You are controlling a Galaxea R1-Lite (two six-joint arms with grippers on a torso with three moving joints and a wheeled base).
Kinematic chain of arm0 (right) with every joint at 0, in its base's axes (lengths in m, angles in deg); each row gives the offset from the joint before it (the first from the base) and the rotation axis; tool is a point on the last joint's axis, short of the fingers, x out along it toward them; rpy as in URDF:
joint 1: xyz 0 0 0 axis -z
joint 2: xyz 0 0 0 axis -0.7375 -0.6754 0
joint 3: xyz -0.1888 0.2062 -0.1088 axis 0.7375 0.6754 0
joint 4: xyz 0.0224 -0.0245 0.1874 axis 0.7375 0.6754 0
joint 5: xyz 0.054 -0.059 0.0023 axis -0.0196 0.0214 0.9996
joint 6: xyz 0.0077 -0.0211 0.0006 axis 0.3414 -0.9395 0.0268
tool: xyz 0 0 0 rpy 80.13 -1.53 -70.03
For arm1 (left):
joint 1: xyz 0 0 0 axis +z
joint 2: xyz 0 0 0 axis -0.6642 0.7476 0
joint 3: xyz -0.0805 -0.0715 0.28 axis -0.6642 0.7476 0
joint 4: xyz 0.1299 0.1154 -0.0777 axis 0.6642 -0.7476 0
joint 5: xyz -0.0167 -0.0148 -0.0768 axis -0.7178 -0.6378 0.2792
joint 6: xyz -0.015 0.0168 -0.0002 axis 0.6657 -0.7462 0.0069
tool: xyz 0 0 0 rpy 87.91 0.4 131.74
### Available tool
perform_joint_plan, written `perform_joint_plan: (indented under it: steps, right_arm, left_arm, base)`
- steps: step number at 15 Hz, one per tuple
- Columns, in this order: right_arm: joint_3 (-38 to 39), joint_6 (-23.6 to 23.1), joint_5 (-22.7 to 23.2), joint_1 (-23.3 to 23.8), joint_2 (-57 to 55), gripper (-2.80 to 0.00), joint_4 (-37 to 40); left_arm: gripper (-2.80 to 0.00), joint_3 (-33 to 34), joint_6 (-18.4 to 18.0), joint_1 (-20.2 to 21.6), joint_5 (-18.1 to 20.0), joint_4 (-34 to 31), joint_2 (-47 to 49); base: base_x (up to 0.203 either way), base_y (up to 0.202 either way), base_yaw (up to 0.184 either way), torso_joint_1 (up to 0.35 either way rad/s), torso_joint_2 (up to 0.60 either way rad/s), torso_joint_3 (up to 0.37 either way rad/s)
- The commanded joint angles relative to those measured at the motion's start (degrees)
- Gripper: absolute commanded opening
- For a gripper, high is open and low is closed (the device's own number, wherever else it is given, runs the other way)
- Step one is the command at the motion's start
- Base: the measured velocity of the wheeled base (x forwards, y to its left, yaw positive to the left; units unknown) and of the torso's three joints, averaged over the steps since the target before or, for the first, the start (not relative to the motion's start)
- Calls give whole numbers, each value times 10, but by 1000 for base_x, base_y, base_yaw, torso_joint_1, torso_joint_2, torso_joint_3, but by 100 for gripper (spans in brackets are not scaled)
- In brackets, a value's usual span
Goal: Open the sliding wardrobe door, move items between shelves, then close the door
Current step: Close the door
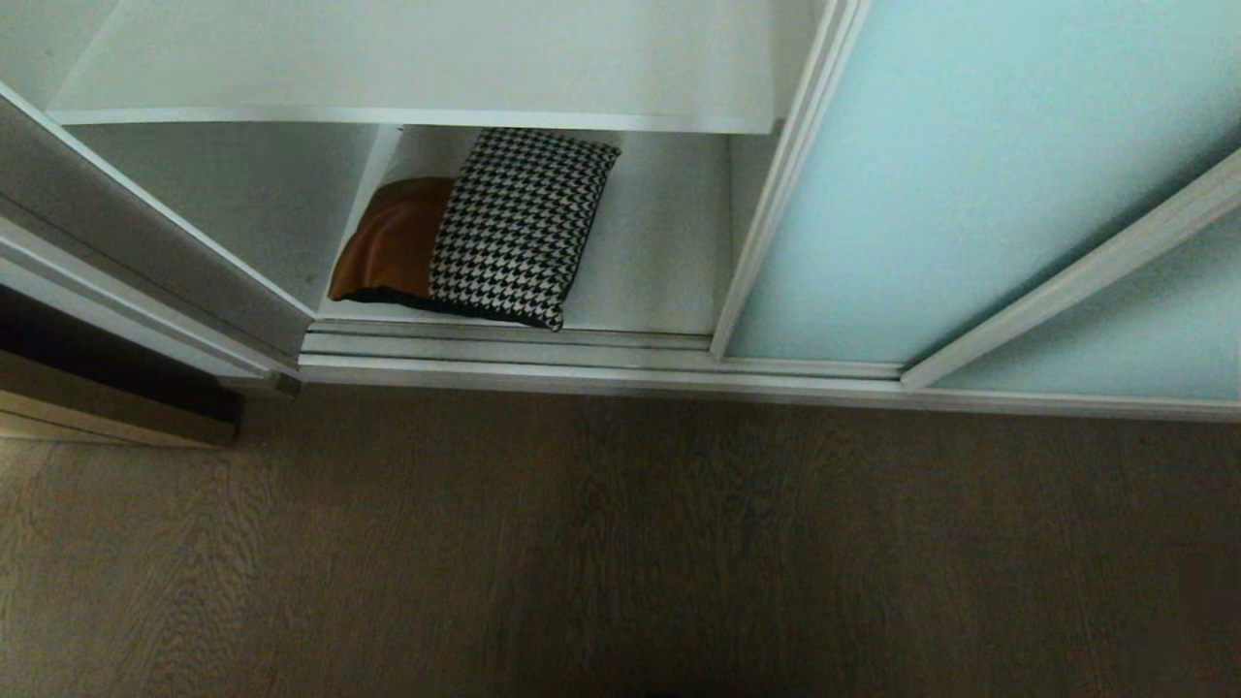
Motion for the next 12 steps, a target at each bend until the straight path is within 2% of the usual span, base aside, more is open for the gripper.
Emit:
perform_joint_plan:
  steps: [1,4,8,12]
  right_arm:
    - [-123,14,-7,-8,-137,-280,8]
    - [-225,33,-28,-13,-232,-280,17]
    - [-242,30,-31,-14,-256,-280,17]
    - [-319,30,-49,-4,-312,-280,10]
  left_arm:
    - [-280,1,0,0,0,0,1]
    - [-280,1,-1,0,0,0,1]
    - [-280,1,-1,0,0,0,1]
    - [-280,1,0,0,0,0,1]
  base:
    - [0,0,0,0,0,0]
    - [0,0,0,0,0,0]
    - [0,0,0,0,0,0]
    - [0,0,0,0,0,0]
